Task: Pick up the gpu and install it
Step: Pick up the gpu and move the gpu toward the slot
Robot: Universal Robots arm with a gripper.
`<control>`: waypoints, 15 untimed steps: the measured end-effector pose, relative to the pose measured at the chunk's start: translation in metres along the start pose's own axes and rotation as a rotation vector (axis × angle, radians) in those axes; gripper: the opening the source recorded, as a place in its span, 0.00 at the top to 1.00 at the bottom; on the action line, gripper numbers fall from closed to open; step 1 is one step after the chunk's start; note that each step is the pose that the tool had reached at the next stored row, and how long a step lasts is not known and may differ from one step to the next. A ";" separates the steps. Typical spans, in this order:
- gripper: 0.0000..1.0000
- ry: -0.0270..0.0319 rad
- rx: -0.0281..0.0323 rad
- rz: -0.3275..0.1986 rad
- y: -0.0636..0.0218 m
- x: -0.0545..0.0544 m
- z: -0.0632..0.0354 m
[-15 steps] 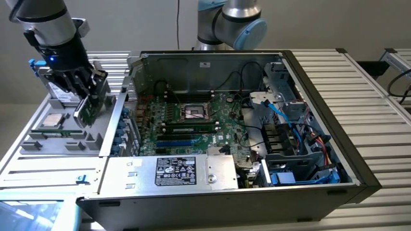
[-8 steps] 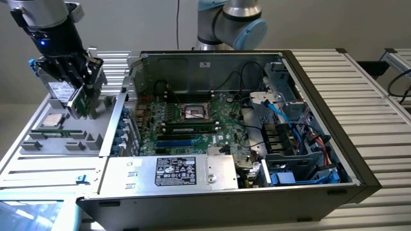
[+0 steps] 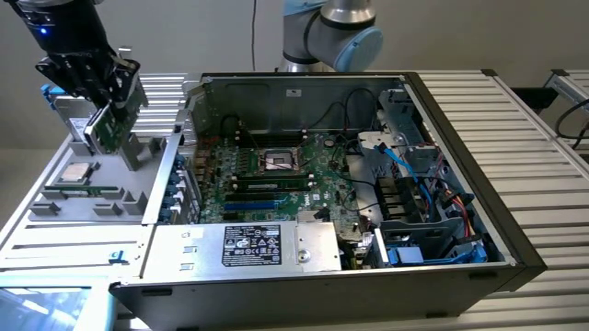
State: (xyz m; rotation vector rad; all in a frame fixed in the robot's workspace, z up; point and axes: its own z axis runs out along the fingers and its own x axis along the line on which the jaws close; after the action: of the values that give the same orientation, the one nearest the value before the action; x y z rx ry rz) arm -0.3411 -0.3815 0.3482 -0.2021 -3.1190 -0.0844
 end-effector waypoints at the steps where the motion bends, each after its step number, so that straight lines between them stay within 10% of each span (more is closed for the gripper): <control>1: 0.71 0.0001 0.0000 0.000 0.0002 0.000 -0.0045; 15: 0.71 0.0001 -0.0016 0.000 0.0045 -0.034 -0.0633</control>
State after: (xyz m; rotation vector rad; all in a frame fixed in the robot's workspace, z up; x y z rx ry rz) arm -0.3058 -0.3848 0.4110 -0.2020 -3.1189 -0.0868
